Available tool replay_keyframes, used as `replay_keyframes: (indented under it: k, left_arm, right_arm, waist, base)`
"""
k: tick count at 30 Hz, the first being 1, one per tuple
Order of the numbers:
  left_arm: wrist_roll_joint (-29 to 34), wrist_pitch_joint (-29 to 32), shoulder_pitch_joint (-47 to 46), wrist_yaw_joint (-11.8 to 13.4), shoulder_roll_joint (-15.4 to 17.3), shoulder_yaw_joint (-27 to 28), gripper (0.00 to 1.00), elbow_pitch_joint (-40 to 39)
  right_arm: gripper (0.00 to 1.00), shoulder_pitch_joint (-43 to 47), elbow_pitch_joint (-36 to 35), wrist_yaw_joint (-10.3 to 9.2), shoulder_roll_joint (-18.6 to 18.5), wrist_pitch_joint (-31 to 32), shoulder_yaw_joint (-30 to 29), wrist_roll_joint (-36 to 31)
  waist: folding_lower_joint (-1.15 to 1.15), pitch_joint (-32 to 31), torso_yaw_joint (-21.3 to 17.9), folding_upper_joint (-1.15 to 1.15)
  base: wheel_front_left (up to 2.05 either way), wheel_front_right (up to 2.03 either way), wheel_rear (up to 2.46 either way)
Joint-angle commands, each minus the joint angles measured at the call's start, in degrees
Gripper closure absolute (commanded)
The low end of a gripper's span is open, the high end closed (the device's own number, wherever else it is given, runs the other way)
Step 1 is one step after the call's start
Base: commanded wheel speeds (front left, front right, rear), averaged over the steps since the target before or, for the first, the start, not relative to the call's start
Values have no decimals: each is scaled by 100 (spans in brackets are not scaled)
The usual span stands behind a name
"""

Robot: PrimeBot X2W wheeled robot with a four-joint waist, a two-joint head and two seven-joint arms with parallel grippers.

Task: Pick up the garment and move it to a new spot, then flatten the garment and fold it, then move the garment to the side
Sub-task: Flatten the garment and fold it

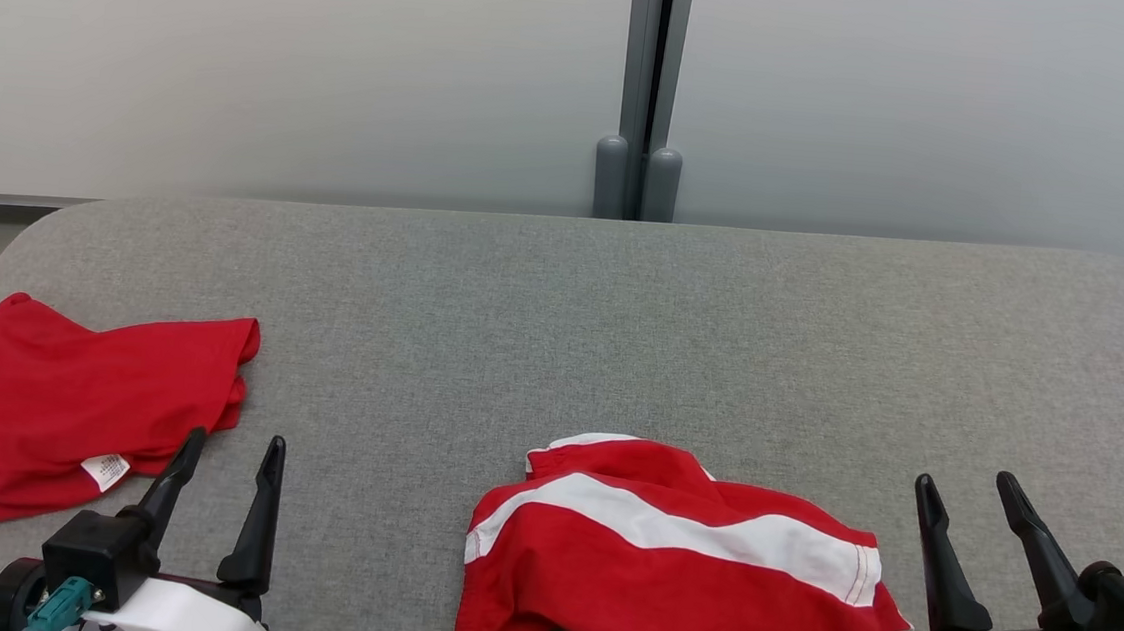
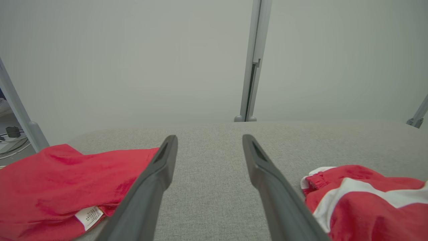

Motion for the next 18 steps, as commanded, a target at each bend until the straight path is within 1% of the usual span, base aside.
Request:
replay_keyframes:
  k: [1,3,6,11,15,16,17,18]
  left_arm:
    - [-33,-12,-14,3,24,5,0,6]
    - [-16,-9,-36,19,31,-3,0,4]
    - [35,89,-145,-36,12,-116,0,-6]
    - [21,584,-558,-355,-187,-605,0,185]
    - [-77,1070,-915,-625,-458,-979,0,641]
    - [-108,1231,-976,-681,-504,-1060,0,813]
    - [-108,1231,-976,-681,-504,-1060,0,813]
    - [-148,1327,-1049,-725,-564,-1115,0,981]
  right_arm:
    - [0,9,-6,-2,-16,14,-10,20]
    - [0,6,10,-2,-22,2,-8,1]
    - [0,-19,57,-2,-23,-24,-16,44]
    - [0,-118,33,-2,1,21,65,8]
    - [0,-232,27,-2,-22,69,233,-10]
    - [0,-260,37,-2,-19,95,260,-1]
    - [0,-260,37,-2,-19,95,260,-1]
    - [0,-282,50,-2,-24,94,296,8]
  waist:
    - [0,6,9,0]
    - [0,13,16,0]
    - [0,32,28,0]
    - [0,207,-1,0]
    - [0,399,-140,0]
    - [0,447,-185,0]
    - [0,447,-185,0]
    - [0,481,-227,0]
  base:
    - [0,0,0]
    - [0,0,0]
    - [0,0,0]
    - [0,0,0]
    - [0,0,0]
    - [0,0,0]
    - [0,0,0]
    - [0,0,0]
